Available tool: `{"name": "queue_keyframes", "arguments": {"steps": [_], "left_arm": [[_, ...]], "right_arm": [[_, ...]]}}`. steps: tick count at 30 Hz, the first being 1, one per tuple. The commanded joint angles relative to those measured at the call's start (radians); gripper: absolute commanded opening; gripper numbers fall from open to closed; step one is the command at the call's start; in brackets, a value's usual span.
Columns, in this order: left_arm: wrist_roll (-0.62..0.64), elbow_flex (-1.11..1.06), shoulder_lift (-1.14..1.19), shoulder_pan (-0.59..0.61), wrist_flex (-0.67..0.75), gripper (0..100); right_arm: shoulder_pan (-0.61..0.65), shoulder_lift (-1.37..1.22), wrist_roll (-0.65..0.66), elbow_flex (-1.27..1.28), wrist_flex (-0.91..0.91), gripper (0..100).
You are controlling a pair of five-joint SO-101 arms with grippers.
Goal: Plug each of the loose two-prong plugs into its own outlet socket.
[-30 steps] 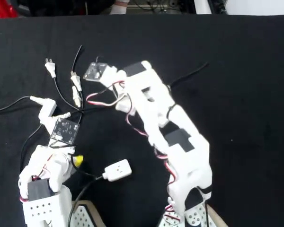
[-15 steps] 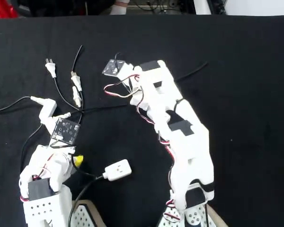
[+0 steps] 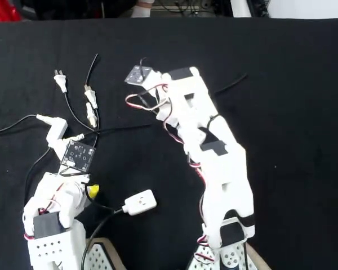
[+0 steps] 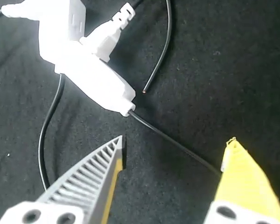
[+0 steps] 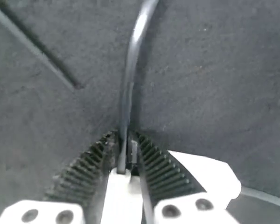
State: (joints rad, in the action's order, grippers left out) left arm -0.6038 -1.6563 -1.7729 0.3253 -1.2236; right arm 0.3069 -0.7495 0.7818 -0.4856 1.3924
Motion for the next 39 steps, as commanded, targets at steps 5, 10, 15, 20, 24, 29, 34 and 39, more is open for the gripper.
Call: {"name": "queue_keyframes", "arguments": {"steps": [5,10,15,20,24,29,34,39], "left_arm": [[-0.034,0.001,0.003,0.007,0.02,33],[-0.057,0.001,0.003,0.007,0.018,33],[-0.057,0.001,0.003,0.005,0.018,33],[-0.057,0.001,0.003,0.005,0.018,33],[-0.057,0.001,0.003,0.004,0.017,33],[-0.058,0.002,0.003,-0.001,0.0,33],[-0.058,0.002,0.003,-0.001,0.0,33],[-0.052,0.007,0.003,0.007,0.0,33]], "right_arm": [[0.051,0.018,-0.014,-0.447,0.322,1.1],[0.097,0.056,-0.051,-0.611,0.376,1.1],[0.144,0.186,-0.074,-0.486,0.374,1.1],[0.196,0.236,-0.074,-0.306,0.33,1.1],[0.249,0.2,-0.074,-0.189,0.226,3.4],[0.27,0.202,-0.094,-0.197,0.256,25.8],[0.27,0.266,-0.06,-0.286,0.365,30.3],[0.307,0.306,-0.057,-0.295,0.345,30.3]]}}
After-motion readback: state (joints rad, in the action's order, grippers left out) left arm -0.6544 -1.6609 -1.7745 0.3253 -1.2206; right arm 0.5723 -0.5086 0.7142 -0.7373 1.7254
